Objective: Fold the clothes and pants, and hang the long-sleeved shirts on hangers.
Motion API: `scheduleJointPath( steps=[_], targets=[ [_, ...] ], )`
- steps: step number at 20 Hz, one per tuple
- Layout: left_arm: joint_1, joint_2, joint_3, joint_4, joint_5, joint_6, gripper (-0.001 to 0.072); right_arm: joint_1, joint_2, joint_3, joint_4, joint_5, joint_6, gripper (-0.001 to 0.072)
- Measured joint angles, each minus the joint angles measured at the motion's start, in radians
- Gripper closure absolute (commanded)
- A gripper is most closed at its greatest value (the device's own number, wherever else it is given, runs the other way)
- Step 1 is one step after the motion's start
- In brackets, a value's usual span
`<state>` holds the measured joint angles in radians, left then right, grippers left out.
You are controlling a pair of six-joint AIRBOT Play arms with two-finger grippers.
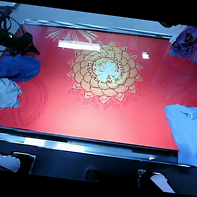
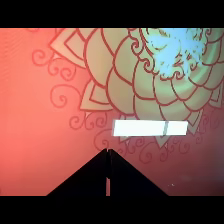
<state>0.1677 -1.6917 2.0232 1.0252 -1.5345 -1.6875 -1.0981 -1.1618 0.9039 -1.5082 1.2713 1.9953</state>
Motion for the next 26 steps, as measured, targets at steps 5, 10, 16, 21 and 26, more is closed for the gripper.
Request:
scheduleJointPath(
  steps=[5,10,16,21,26],
  targets=[
    [0.000,0.000,0.000,0.001,-0.014,0.000,0.0688,0.046,0.063,0.269,0.285,-0.241,-0.059,0.0477],
    [-0.009,0.028,-0.002,0.075,-0.072,0.006,0.0689,0.431,0.044,0.458,0.404,-0.375,-0.221,0.0538],
    [-0.058,0.207,-0.111,0.217,0.009,0.077,0.0689,1.070,-0.017,0.499,0.181,-0.299,-0.337,0.0682],
    [-0.121,0.393,-0.322,0.261,0.137,0.110,0.0686,1.362,-0.035,0.505,0.082,-0.272,-0.370,0.0681],
    [-0.146,0.449,-0.386,0.274,0.191,0.114,0.0685,1.437,-0.039,0.505,0.060,-0.259,-0.377,0.0680]
  ],
)
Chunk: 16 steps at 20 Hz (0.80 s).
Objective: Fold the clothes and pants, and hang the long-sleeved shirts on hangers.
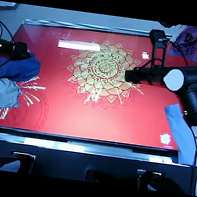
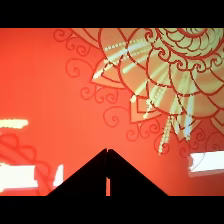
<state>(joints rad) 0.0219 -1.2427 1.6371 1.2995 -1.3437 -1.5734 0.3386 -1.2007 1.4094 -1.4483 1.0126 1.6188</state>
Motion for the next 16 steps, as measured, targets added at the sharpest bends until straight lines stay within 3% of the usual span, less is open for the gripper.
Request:
scheduleJointPath(
  steps=[16],
  targets=[
    [-0.005,0.013,-0.016,0.003,0.018,0.000,0.0685,0.016,0.000,0.000,-0.007,0.009,0.000,0.0680]
  ],
)
